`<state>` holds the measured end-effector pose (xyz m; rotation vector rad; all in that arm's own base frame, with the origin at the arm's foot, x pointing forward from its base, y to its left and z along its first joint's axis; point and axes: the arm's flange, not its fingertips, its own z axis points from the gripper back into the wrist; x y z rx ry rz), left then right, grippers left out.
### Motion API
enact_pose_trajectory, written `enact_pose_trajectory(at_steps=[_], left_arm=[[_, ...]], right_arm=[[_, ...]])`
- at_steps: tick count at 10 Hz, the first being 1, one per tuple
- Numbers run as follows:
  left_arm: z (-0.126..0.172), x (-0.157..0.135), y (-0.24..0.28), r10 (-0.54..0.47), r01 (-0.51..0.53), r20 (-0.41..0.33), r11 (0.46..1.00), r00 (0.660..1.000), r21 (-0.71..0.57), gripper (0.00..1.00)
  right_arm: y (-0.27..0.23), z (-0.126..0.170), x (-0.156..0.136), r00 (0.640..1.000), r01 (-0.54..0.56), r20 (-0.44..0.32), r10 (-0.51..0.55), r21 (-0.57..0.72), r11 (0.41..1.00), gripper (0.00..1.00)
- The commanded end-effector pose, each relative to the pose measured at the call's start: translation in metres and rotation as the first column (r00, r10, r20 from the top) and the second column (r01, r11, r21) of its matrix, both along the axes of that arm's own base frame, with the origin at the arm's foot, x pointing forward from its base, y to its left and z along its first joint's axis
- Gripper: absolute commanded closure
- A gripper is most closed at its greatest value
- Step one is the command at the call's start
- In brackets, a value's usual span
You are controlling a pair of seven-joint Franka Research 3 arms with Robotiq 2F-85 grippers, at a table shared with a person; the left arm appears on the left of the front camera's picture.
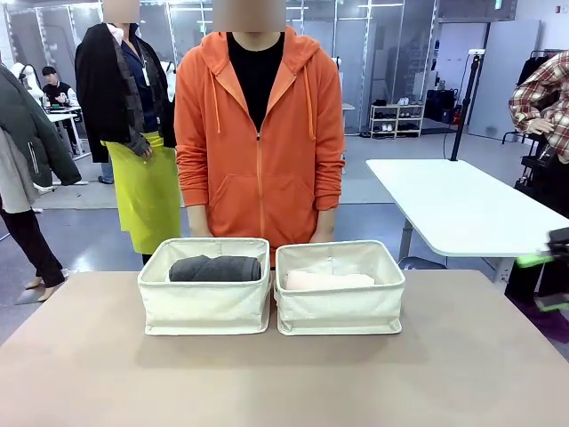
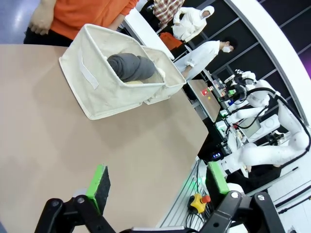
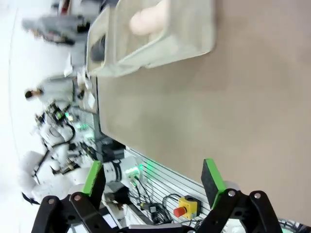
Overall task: Divide the towels into two baskets.
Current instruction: Pick up one hotel-folded towel from the bottom of the table and place it in the Fabric basket indicated by the person.
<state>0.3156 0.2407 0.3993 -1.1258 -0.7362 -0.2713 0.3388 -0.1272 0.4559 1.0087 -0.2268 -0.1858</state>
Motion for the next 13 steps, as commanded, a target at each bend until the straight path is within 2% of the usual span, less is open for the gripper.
enact_pose_trajectory(at_steps=[1,3,5,13], left_arm=[[0.004,-0.003,0.001,0.003,-0.003,0.000,1.000,1.000,-0.005,0.00],[0.004,-0.003,0.001,0.003,-0.003,0.000,1.000,1.000,-0.005,0.00],[0.004,-0.003,0.001,0.003,-0.003,0.000,1.000,1.000,-0.005,0.00],[0.004,-0.003,0.001,0.003,-0.003,0.000,1.000,1.000,-0.005,0.00]], right_arm=[[-0.056,0.005,0.000,0.997,0.079,-0.030,-0.076,0.104,0.991,0.00],[-0.120,-0.005,-0.023,0.979,0.201,-0.039,-0.198,0.211,0.956,0.00],[-0.153,-0.015,-0.036,0.964,0.266,-0.070,-0.256,0.243,0.933,0.00],[-0.149,-0.013,-0.042,0.964,0.265,-0.082,-0.253,0.214,0.940,0.00]])
